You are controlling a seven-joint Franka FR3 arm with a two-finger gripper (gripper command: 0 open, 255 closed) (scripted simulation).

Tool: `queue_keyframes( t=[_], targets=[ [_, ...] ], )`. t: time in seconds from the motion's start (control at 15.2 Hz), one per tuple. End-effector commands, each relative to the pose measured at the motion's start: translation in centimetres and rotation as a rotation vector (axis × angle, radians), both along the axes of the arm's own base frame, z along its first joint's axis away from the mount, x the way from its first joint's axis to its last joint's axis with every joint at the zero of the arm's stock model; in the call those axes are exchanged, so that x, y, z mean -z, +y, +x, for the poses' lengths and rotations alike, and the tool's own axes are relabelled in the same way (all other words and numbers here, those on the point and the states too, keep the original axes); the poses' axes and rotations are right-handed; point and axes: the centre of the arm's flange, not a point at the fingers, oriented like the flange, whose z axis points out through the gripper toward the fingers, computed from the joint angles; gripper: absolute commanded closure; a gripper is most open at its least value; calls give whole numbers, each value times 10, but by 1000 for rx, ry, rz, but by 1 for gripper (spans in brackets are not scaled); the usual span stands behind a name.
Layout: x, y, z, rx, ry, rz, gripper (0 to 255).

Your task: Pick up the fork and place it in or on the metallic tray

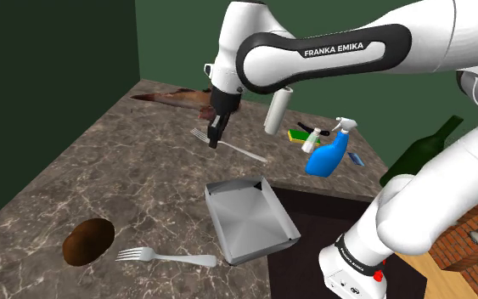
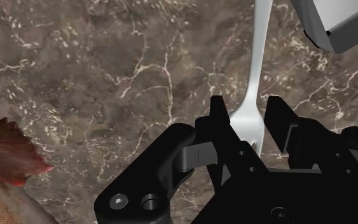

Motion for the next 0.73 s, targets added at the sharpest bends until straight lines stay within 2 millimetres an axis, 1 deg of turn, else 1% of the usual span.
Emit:
queue_keyframes(
  t=[0.0,0.66],
  targets=[
    [-2,3,-24,0,0,0,255],
    [-6,23,-155,0,0,0,255]
  ],
)
